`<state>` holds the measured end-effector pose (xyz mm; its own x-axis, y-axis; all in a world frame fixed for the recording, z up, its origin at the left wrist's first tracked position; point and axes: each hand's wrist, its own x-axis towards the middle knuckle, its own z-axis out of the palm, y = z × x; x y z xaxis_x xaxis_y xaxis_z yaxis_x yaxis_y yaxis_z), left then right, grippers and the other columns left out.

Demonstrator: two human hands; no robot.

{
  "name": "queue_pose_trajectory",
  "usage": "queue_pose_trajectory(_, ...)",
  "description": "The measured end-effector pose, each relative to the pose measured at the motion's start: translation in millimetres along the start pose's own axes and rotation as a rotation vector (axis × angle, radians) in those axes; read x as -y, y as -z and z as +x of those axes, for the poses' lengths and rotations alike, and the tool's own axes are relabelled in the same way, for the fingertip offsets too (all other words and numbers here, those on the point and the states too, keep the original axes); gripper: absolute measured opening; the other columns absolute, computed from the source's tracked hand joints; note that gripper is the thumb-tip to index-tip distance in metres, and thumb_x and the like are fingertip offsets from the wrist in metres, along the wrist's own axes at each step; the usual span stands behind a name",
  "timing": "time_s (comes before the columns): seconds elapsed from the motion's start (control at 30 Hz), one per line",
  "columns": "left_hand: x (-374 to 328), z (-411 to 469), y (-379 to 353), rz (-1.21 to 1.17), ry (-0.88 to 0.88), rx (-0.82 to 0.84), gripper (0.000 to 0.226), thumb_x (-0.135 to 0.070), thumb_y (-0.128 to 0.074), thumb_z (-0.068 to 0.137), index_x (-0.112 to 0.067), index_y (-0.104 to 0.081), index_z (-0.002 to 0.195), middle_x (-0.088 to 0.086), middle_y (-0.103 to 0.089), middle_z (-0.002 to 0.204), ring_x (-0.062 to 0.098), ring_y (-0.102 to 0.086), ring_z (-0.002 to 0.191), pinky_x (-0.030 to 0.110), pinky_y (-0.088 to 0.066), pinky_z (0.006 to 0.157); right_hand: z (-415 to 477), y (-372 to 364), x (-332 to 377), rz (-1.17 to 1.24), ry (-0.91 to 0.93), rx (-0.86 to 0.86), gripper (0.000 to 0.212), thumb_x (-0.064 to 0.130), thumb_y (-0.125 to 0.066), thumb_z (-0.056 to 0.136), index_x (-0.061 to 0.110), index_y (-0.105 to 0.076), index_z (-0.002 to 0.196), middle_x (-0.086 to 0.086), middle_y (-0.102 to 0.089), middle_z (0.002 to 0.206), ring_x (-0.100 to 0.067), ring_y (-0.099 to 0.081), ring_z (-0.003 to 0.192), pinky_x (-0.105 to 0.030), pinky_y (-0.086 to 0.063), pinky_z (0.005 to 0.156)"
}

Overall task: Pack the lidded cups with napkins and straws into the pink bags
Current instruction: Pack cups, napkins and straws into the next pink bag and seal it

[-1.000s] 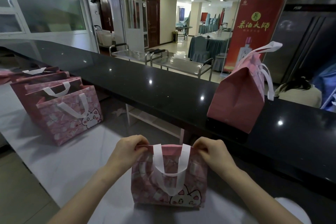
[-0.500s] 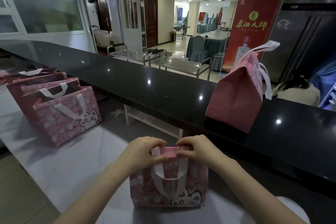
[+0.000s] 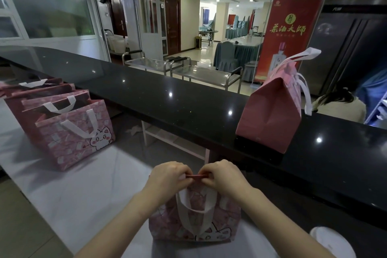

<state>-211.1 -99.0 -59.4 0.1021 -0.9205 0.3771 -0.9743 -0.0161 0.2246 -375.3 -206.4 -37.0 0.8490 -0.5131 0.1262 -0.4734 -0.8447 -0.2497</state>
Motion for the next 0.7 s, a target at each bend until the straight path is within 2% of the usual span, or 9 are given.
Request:
queue_pose_trajectory(0.1,-3,1,0,-0.001,0.009,-0.024,0.019,-0.04,-0.058,0.09,-0.028,-0.072,0.096,-0.01,-0.069,0.089,0.009,-0.062,0.087,0.027,-0.048,0.07,2,-5,8,-0.025,0.023,-0.012,0.02,0.032,-0.055,0.094,0.025,-0.07,0.106,0.0,-0.071,0.097,-0.021,-0.063,0.093,-0.034,-0.05,0.078)
queue_pose_trajectory(0.17,-3,-1,-2,-0.005,0.014,-0.053,0.019,-0.04,-0.057,0.091,-0.028,-0.072,0.093,-0.01,-0.069,0.087,0.009,-0.062,0.084,0.024,-0.045,0.067,1,-8,10,-0.033,0.024,-0.026,0.023,0.034,-0.053,0.095,0.023,-0.069,0.107,-0.002,-0.071,0.098,-0.023,-0.063,0.095,-0.036,-0.05,0.081)
queue_pose_trajectory(0.27,0,-5,-3,-0.032,-0.01,-0.102,0.018,-0.043,-0.061,0.088,-0.027,-0.071,0.09,-0.011,-0.068,0.083,0.009,-0.062,0.079,0.022,-0.042,0.064,-3,-3,7,0.001,0.007,-0.032,0.026,0.042,-0.052,0.095,0.027,-0.07,0.105,0.005,-0.072,0.095,-0.016,-0.064,0.091,-0.034,-0.052,0.079)
queue_pose_trajectory(0.37,12,-12,5,-0.084,0.041,-0.103,0.028,-0.052,-0.06,0.086,-0.033,-0.068,0.105,-0.015,-0.067,0.09,0.003,-0.056,0.08,0.018,-0.041,0.071,-9,13,-10,0.116,-0.085,-0.014,0.029,0.05,-0.05,0.093,0.032,-0.069,0.106,0.013,-0.071,0.095,-0.004,-0.064,0.086,-0.03,-0.054,0.077)
queue_pose_trajectory(0.47,39,-29,17,-0.123,0.128,-0.057,0.035,-0.048,-0.064,0.086,-0.032,-0.064,0.118,-0.015,-0.068,0.097,0.005,-0.059,0.087,0.018,-0.043,0.077,-21,31,-39,0.152,-0.133,0.077,0.025,0.048,-0.057,0.09,0.034,-0.07,0.107,0.018,-0.07,0.096,0.004,-0.062,0.086,-0.02,-0.053,0.077)
queue_pose_trajectory(0.57,58,-46,29,-0.146,0.197,0.007,0.022,-0.041,-0.069,0.084,-0.032,-0.068,0.105,-0.019,-0.067,0.093,0.004,-0.06,0.087,0.023,-0.048,0.077,-31,41,-57,0.15,-0.15,0.151,0.023,0.043,-0.07,0.082,0.034,-0.072,0.103,0.024,-0.066,0.086,0.009,-0.061,0.081,-0.012,-0.051,0.072)
queue_pose_trajectory(0.7,54,-54,33,-0.123,0.203,-0.094,0.009,-0.031,-0.077,0.079,-0.025,-0.072,0.081,-0.019,-0.061,0.072,0.011,-0.056,0.073,0.026,-0.042,0.065,-24,29,-51,-0.008,-0.141,0.036,0.01,0.024,-0.068,0.085,0.027,-0.074,0.092,0.01,-0.071,0.087,-0.006,-0.065,0.083,-0.027,-0.054,0.076)
